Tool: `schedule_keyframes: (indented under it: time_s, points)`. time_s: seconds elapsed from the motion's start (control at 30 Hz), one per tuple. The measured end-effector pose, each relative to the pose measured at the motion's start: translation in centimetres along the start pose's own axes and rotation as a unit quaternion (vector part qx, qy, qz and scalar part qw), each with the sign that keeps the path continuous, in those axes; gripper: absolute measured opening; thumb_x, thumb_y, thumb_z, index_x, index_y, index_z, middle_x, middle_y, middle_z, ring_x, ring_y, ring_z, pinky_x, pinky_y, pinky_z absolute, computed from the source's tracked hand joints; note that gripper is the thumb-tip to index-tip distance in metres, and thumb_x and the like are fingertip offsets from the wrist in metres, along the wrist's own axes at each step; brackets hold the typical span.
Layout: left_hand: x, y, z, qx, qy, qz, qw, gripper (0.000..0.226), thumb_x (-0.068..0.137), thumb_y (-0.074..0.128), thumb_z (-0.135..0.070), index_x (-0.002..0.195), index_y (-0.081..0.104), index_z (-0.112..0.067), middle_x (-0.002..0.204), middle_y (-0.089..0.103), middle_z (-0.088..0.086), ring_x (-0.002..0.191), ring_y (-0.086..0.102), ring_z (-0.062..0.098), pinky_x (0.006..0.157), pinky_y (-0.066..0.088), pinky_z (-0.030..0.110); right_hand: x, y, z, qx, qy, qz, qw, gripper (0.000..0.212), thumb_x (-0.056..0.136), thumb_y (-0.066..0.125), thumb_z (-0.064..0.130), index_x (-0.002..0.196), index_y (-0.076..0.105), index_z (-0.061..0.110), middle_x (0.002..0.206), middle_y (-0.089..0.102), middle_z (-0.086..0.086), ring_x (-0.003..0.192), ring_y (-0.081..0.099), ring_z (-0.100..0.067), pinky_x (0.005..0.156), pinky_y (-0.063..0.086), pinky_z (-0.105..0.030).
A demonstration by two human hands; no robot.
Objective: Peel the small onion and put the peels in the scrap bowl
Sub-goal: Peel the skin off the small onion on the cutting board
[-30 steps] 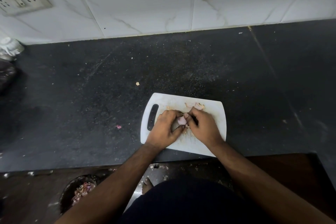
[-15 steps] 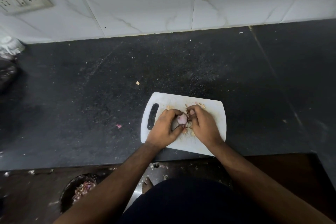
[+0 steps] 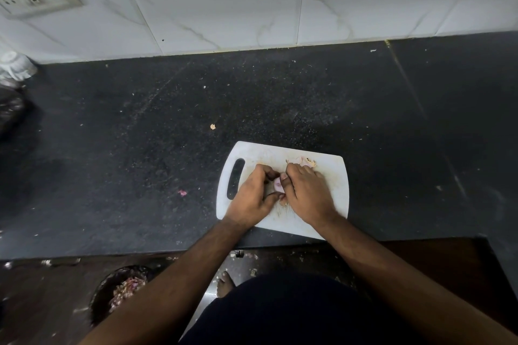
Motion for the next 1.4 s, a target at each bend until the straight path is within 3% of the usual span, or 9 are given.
schedule_keyframes:
  time_s: [0.23,0.4,0.6,0.87,0.97,1.1,1.2,1.4]
  points:
    - [0.2,-0.2,-0.2,0.005,0.02,-0.014,1.0,0.037,0.086,0.078,-0.011,0.11,0.05,-0.017,0.106,0.058,-0.005,0.098,0.058,0.008,0.085,0.047,0.015,0.3,0.7,-0.5,0.029,0.051,0.022,0.998,0.038,0.099,0.022,0.041,0.093,0.054,0.022,0.091,0.067,0.003,0.095,0.058,-0.024,0.082,0.04,-0.044]
    - [0.1,-0.3,-0.1,0.01,0.026,-0.019,0.999,0.037,0.085,0.078,-0.009,0.106,0.049,-0.017,0.101,0.056,-0.005,0.09,0.056,0.009,0.078,0.041,0.01,0.6,1.2,-1.3,0.056,0.078,0.034,0.995,0.024,0.101,0.033,0.037,0.083,0.045,0.025,0.084,0.064,0.003,0.09,0.057,-0.026,0.079,0.038,-0.044]
    - [0.1,-0.2,-0.3,0.017,0.035,-0.016,0.999,0.035,0.085,0.078,-0.008,0.106,0.051,-0.012,0.101,0.056,-0.002,0.09,0.055,0.011,0.078,0.04,0.007,1.4,1.7,-2.1,0.08,0.097,0.074,0.989,0.022,0.104,0.046,0.029,0.082,0.044,0.025,0.084,0.067,-0.001,0.084,0.061,-0.028,0.077,0.045,-0.044]
    - [0.0,-0.1,0.1,0.006,0.019,-0.015,1.0,0.046,0.084,0.079,-0.009,0.107,0.043,-0.026,0.107,0.06,0.001,0.097,0.06,0.015,0.08,0.042,0.009,1.2,0.4,-1.4,0.051,0.059,0.012,0.997,0.014,0.097,0.051,0.02,0.088,0.057,0.012,0.081,0.069,-0.008,0.079,0.063,-0.033,0.066,0.045,-0.041]
    - [0.0,-0.1,0.1,-0.007,0.011,-0.013,1.0,0.046,0.085,0.079,-0.011,0.107,0.042,-0.027,0.108,0.061,0.0,0.099,0.061,0.014,0.084,0.046,0.014,0.5,-0.1,-1.6,0.096,0.046,-0.019,0.994,0.018,0.097,0.046,0.024,0.096,0.06,0.014,0.089,0.07,-0.003,0.085,0.064,-0.026,0.073,0.051,-0.042]
    - [0.1,-0.4,0.5,-0.016,0.003,-0.019,1.0,0.05,0.087,0.078,-0.012,0.108,0.039,-0.035,0.115,0.065,0.0,0.108,0.064,0.013,0.093,0.053,0.029,0.3,-1.1,-2.4,0.21,0.06,-0.047,0.975,0.022,0.099,0.053,0.005,0.115,0.065,0.014,0.113,0.07,0.002,0.105,0.064,-0.013,0.091,0.052,-0.026]
    - [0.2,-0.4,0.8,-0.025,-0.005,-0.023,0.999,0.051,0.089,0.077,-0.013,0.108,0.037,-0.038,0.117,0.066,-0.001,0.111,0.065,0.011,0.095,0.054,0.034,0.0,-1.2,-2.2,0.243,0.043,-0.025,0.969,0.018,0.101,0.055,0.011,0.113,0.068,0.015,0.109,0.072,0.005,0.104,0.066,-0.01,0.091,0.054,-0.029]
    - [0.5,-0.6,0.5,-0.044,0.02,-0.036,0.998,0.048,0.084,0.083,-0.018,0.119,0.05,-0.018,0.122,0.064,-0.002,0.114,0.064,0.01,0.098,0.054,0.033,-0.2,-1.3,-1.8,0.265,0.01,-0.014,0.964,0.011,0.098,0.064,0.015,0.106,0.07,0.017,0.099,0.069,0.01,0.094,0.066,-0.009,0.083,0.055,-0.032]
Point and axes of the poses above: each hand's wrist, its own x-axis towards the middle knuckle, its own y-axis out of the palm, z = x × y, the point moved 10 cm from there along x, towards the middle knuckle
